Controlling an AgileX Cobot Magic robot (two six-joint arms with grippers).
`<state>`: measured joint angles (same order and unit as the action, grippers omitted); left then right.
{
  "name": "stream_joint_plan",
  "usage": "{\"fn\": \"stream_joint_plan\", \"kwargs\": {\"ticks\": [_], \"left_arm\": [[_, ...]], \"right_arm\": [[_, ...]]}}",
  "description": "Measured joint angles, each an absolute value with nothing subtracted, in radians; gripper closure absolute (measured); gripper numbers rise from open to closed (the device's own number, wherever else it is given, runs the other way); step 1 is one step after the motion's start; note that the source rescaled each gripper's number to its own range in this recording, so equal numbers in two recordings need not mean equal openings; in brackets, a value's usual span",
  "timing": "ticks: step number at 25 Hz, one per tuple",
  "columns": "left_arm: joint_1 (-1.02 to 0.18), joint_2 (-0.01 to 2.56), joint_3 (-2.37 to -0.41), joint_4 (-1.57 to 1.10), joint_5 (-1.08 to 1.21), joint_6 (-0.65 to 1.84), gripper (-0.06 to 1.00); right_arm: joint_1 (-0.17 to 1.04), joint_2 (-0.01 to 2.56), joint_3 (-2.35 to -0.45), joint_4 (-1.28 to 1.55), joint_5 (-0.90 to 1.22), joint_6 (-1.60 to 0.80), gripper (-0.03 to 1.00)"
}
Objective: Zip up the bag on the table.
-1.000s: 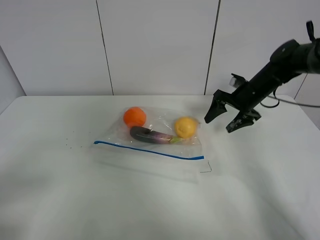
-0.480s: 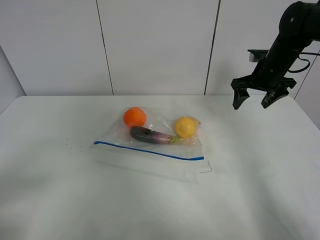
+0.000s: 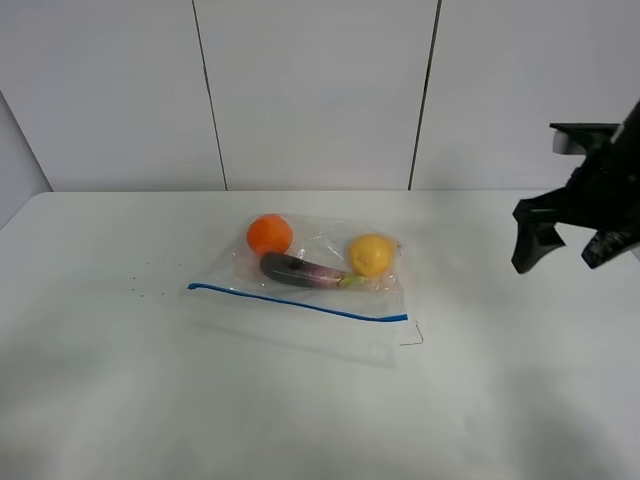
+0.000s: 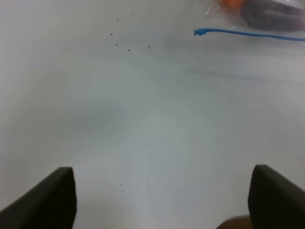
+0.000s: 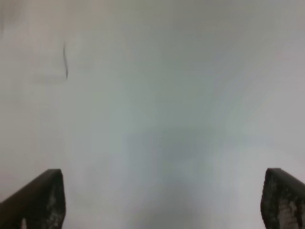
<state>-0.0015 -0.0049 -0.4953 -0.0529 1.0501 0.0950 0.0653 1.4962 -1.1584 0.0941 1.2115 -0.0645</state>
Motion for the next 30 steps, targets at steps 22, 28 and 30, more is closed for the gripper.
{"fn": "stream_joint_plan", "kwargs": {"ticks": [22,28,30], "left_arm": [[-0.002,-0.005,-0.495,-0.053,1.050,0.095,-0.06],[-0.002,-0.005,-0.495,-0.053,1.050,0.095,-0.06],[-0.002,-0.005,-0.495,-0.053,1.050,0.095,-0.06]], "right_arm": [[0.065,0.165,-0.500,0.091,1.031,-0.064,0.03],[0.065,0.087,-0.500,0.091,1.031,-0.064,0.03],[0.065,0.086,-0.500,0.092,1.031,-0.064,0.03]]}}
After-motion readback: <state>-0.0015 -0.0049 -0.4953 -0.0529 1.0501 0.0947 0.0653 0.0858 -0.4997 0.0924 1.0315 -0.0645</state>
